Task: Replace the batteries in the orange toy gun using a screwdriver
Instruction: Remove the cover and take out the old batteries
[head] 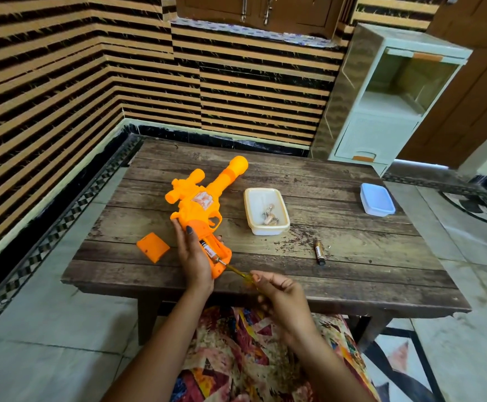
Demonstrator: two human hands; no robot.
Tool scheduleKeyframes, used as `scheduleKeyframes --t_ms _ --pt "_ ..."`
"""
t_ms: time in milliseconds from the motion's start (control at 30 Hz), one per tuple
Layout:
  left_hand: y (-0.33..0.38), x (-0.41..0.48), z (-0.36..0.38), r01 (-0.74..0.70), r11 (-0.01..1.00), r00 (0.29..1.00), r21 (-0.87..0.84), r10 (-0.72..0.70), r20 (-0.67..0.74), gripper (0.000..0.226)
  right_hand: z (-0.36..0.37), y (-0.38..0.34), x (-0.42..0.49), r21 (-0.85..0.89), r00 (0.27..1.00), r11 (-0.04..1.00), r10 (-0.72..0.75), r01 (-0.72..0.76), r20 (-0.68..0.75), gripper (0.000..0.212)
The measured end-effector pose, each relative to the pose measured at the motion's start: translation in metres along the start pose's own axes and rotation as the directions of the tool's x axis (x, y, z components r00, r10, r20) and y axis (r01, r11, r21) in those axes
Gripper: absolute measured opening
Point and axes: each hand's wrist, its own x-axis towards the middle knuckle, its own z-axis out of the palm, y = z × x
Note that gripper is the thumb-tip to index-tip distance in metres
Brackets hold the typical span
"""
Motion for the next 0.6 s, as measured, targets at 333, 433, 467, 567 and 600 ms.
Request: scheduleKeyframes --t_ms 333,433,467,567,600 --pt "-0.002 -0.002 -0.001 -0.057 0.996 0.998 0.071 0.054 0.044 0.051 0.015 -0.079 0.013 -0.842 0.913 0.368 -0.262 0.394 0.313 0.014" --pt "-0.001 -0.002 0.0 -0.06 0.995 0.998 0.076 0.058 0.032 0.05 0.017 -0.076 0.014 -0.837 0.914 0.388 -0.283 0.385 0.29 0.014" --pt "-0.001 -0.001 0.0 -0.047 0.997 0.999 0.066 0.045 0.018 0.05 0.015 -0.071 0.013 -0.823 0.91 0.413 -0.311 0.39 0.275 0.013" --pt "0.0 0.001 0.001 -0.008 1.0 1.0 0.027 0.009 -0.017 0.05 0.007 -0.047 0.007 -0.687 0.901 0.603 -0.392 0.406 0.188 0.01" --pt "0.0 0.002 0.001 0.0 1.0 1.0 0.017 0.001 -0.018 0.05 0.006 -0.037 0.006 -0.608 0.909 0.69 -0.393 0.392 0.14 0.011"
